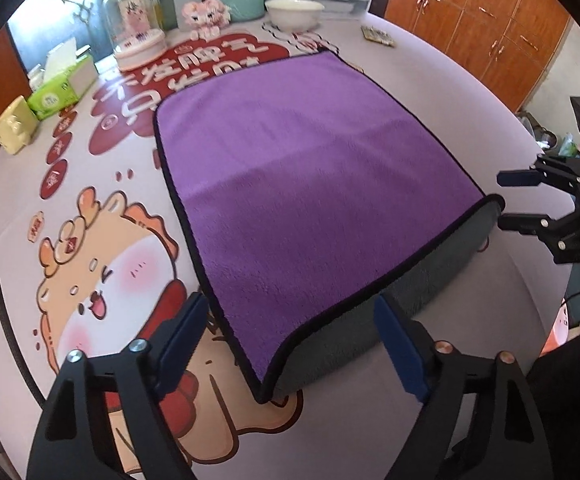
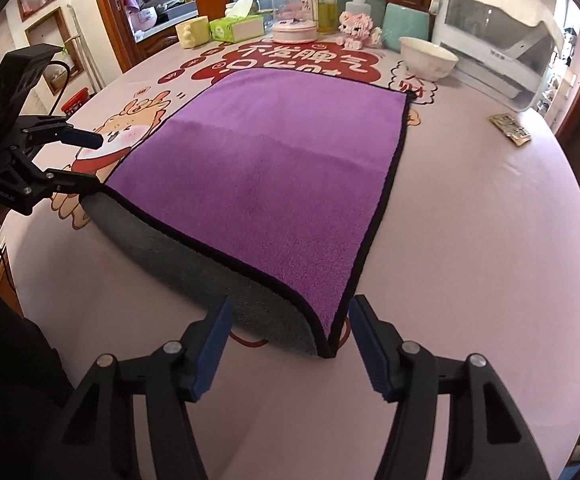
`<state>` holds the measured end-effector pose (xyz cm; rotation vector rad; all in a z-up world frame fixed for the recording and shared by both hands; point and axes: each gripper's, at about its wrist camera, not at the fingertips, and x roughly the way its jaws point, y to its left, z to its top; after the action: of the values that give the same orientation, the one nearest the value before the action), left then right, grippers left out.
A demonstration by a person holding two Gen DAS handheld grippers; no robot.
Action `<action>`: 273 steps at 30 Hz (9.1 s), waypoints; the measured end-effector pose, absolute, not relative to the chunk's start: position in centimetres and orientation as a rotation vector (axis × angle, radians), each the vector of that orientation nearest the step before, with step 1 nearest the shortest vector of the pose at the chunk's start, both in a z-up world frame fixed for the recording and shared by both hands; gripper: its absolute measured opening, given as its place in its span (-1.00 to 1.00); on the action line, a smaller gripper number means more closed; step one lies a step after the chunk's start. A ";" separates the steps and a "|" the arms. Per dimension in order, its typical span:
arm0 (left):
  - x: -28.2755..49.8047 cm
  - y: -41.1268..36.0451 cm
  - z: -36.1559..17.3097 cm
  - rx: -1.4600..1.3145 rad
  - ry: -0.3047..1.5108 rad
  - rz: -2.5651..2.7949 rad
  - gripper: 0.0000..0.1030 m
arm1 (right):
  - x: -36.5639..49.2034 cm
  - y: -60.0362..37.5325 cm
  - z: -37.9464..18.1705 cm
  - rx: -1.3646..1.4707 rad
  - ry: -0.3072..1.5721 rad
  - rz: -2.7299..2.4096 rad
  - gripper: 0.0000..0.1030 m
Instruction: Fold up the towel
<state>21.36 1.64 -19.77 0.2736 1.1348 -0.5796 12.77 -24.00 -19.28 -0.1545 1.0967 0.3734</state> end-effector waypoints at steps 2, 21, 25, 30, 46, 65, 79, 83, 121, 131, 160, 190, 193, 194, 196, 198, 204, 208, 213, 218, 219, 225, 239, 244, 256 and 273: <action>21.3 1.6 -20.3 0.275 1.156 -0.592 0.48 | 13.0 -24.0 -19.6 -0.152 1.105 0.391 0.09; 21.6 1.5 -22.9 0.280 1.280 -0.642 -0.06 | 13.7 -24.0 -20.9 -0.151 1.154 0.440 -0.19; 21.5 1.5 -22.9 0.268 1.290 -0.644 -0.18 | 13.6 -24.0 -20.9 -0.155 1.154 0.438 -0.28; 21.2 1.6 -23.2 0.276 1.289 -0.646 -0.31 | 13.5 -24.1 -20.9 -0.160 1.151 0.435 -0.35; 20.6 2.6 -22.8 0.258 1.277 -0.610 -0.87 | 13.5 -24.2 -21.0 -0.199 1.149 0.418 -0.84; 20.7 3.3 -21.4 0.216 1.252 -0.588 -0.92 | 13.6 -24.1 -20.5 -0.210 1.137 0.421 -0.92; 23.0 2.4 -14.6 0.235 1.064 -0.578 -0.92 | 15.5 -24.0 -14.9 -0.241 1.000 0.379 -0.92; 25.0 2.0 -12.7 0.251 0.986 -0.565 -0.92 | 16.8 -24.3 -13.5 -0.264 0.946 0.364 -0.92; 42.1 0.9 -16.9 0.134 0.843 -0.284 -0.92 | 36.7 -24.8 -17.5 -0.214 0.790 0.252 -0.92; 44.4 0.4 -20.4 0.129 0.915 -0.237 -0.90 | 39.3 -24.6 -21.0 -0.168 0.848 0.226 -0.91; 28.3 8.3 -14.3 -0.004 0.895 -0.062 0.44 | 25.4 -22.6 -16.9 0.032 0.948 -0.024 0.64; 6.5 8.7 -3.9 -0.005 0.968 -0.086 0.71 | 2.9 -17.7 -3.7 0.233 1.014 0.018 1.00; 5.7 7.5 -2.9 -0.037 0.971 -0.112 0.79 | 1.9 -18.8 -2.1 0.278 1.000 0.020 1.00; 5.4 7.1 -2.6 -0.037 0.968 -0.116 0.81 | 1.5 -19.2 -1.5 0.285 0.994 0.008 1.00; 4.5 6.0 -1.8 -0.022 0.949 -0.126 0.91 | 1.0 -19.6 -0.8 0.294 0.992 -0.007 1.00; 3.7 5.3 -1.2 -0.014 0.926 -0.128 0.92 | 0.2 -19.6 0.0 0.299 0.982 -0.008 1.00; 1.2 4.1 -0.4 0.006 0.873 -0.055 0.93 | -2.4 -17.7 1.5 0.208 0.917 0.003 1.00; -0.1 4.5 0.3 -0.004 0.816 -0.006 0.99 | -3.3 -16.9 1.5 0.185 0.892 0.000 1.00; -0.7 4.7 0.8 0.003 0.787 0.021 0.99 | -3.4 -16.1 1.7 0.155 0.867 0.027 1.00; -0.9 4.6 0.5 0.008 0.797 0.024 0.99 | -3.7 -15.4 1.6 0.125 0.854 0.042 1.00; -0.9 4.5 0.5 0.011 0.800 0.023 0.99 | -3.7 -15.4 1.5 0.126 0.855 0.048 1.00; -1.1 3.7 0.3 0.034 0.806 0.019 0.99 | -3.9 -15.2 1.3 0.121 0.855 0.064 1.00; -0.8 3.3 -0.2 0.039 0.825 0.001 0.99 | -3.4 -15.4 0.7 0.127 0.891 0.067 1.00; -0.6 3.0 -0.4 0.045 0.831 -0.008 0.99 | -3.2 -15.6 0.5 0.134 0.902 0.061 1.00; -0.4 2.8 -0.3 0.052 0.832 -0.014 0.99 | -2.9 -15.8 0.3 0.134 0.906 0.057 1.00; -0.3 3.0 -0.6 0.048 0.857 -0.004 0.99 | -2.8 -15.4 -0.3 0.124 0.939 0.060 1.00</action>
<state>-0.31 3.05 -0.58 0.0478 0.8567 -0.0042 -2.76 -15.40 -0.26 0.1237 0.9385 0.0597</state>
